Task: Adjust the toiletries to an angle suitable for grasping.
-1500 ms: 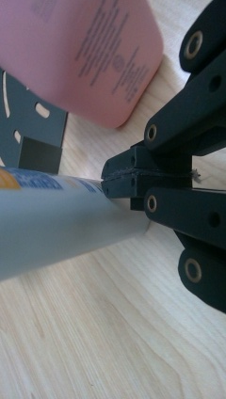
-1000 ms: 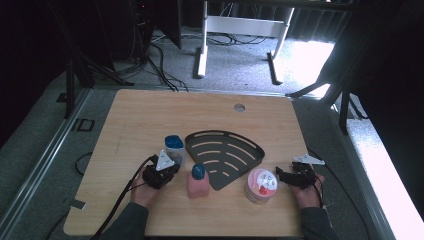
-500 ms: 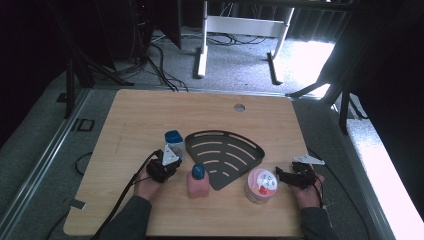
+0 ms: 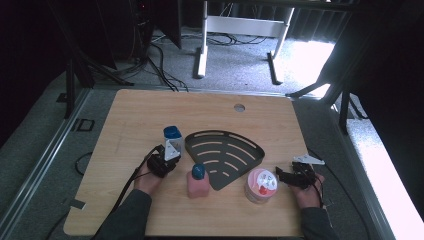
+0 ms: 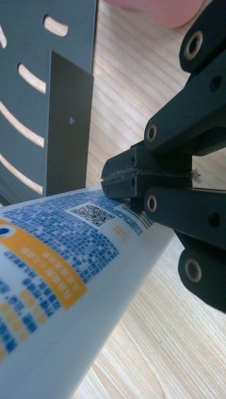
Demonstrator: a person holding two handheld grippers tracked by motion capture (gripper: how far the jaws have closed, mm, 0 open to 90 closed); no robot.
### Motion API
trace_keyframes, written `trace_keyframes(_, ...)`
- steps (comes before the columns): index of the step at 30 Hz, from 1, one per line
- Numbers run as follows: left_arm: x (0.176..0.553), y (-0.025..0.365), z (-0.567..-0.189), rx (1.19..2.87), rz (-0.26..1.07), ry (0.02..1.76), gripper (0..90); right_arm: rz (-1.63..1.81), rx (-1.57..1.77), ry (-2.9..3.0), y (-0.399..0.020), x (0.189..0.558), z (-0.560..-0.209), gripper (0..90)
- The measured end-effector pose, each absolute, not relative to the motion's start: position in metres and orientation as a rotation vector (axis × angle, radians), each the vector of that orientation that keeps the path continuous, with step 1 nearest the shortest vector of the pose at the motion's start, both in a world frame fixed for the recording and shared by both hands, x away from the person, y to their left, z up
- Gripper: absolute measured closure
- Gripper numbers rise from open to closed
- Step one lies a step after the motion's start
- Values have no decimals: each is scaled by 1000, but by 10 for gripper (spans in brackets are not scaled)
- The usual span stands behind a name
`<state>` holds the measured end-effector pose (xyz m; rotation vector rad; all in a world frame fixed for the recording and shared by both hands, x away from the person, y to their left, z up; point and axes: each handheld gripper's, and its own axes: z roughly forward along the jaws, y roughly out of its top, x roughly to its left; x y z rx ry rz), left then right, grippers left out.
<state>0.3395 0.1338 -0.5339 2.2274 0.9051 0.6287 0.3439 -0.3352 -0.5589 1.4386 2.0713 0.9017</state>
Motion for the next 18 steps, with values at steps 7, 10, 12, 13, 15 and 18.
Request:
trace_keyframes(7, 331, 133, -527, 2195, 544, 902, 898, 902, 1439, 2072, -335, 344, -559, 237)
trace_keyframes(10, 321, 130, -520, 2178, 486, 873, 895, 902, 1438, 2072, -335, 344, -559, 237)
trace_keyframes(12, 315, 129, -516, 2154, 449, 853, 892, 902, 1437, 2072, -335, 344, -559, 237)
trace_keyframes(13, 312, 129, -514, 2141, 430, 848, 890, 901, 1438, 2072, -335, 344, -559, 237)
trace_keyframes(15, 307, 128, -511, 2125, 409, 827, 887, 902, 1435, 2073, -335, 344, -559, 237)
trace_keyframes(18, 301, 128, -505, 2118, 389, 805, 885, 902, 1435, 2073, -335, 344, -559, 237)
